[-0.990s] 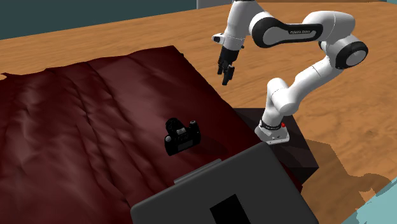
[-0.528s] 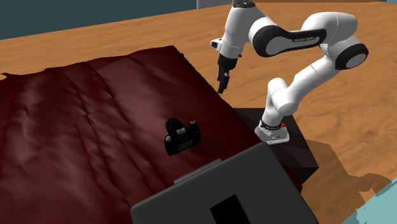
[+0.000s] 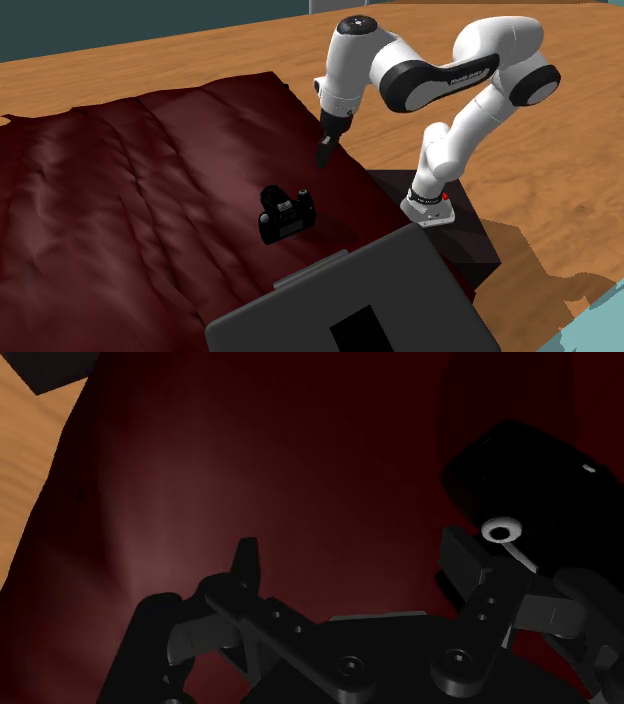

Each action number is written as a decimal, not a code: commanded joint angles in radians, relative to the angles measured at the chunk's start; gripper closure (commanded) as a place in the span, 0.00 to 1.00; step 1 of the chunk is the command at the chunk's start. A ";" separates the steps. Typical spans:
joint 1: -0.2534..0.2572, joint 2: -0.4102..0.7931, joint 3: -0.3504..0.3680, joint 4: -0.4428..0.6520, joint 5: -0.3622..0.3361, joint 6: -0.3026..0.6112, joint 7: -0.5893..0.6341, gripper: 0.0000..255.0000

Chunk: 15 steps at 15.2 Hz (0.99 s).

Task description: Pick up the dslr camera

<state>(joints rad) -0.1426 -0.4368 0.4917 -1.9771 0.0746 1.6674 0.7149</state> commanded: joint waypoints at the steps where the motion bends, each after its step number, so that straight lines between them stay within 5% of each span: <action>1: -0.031 0.090 0.075 0.089 -0.033 -0.022 0.152 0.00; 6: -0.066 0.402 0.248 0.376 -0.213 -0.121 0.531 0.00; 9: 0.010 0.635 0.294 0.602 -0.371 -0.232 0.754 0.00; 12: 0.168 0.869 0.262 0.899 -0.517 -0.379 0.914 0.00; 15: 0.156 0.850 0.252 0.845 -0.499 -0.341 0.916 0.00</action>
<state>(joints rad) 0.0048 0.3996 0.7476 -1.1413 -0.4169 1.3267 1.6208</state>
